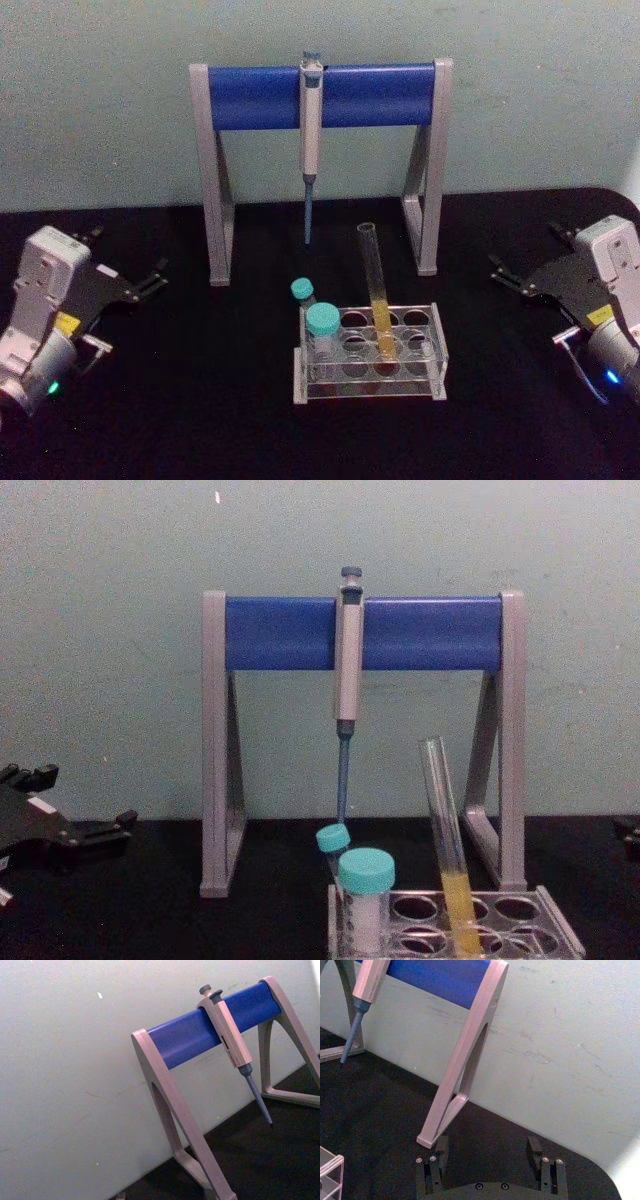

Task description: Pick up the test tube from the test tube rack, shake it, then place it back into the test tube rack.

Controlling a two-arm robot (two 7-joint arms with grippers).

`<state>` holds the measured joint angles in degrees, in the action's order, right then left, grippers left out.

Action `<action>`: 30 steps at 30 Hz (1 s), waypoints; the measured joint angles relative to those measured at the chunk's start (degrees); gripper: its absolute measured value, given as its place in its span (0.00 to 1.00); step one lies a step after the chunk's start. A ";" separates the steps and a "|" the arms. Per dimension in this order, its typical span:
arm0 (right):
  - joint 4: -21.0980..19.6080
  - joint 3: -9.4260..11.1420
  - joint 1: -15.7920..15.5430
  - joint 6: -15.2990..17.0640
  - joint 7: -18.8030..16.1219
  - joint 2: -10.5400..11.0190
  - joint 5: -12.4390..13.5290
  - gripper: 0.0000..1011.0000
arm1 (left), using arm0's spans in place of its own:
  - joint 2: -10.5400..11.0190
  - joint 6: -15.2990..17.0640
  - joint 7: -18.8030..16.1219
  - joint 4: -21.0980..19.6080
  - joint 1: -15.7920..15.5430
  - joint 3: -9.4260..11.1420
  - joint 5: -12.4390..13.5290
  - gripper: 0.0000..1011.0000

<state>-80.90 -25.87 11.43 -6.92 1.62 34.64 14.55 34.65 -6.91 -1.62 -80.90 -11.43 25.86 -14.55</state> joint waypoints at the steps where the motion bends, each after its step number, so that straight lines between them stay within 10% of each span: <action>1: 0.00 0.00 0.00 0.00 0.00 0.00 0.00 0.99 | 0.00 0.00 0.00 0.00 0.00 0.00 0.00 0.99; 30: 0.01 0.00 0.00 0.01 0.00 0.00 0.00 0.99 | 0.00 0.00 0.00 0.00 0.00 0.00 0.00 0.99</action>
<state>-80.90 -25.86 11.43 -6.91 1.62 34.65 14.55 34.65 -6.91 -1.62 -80.90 -11.43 25.86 -14.55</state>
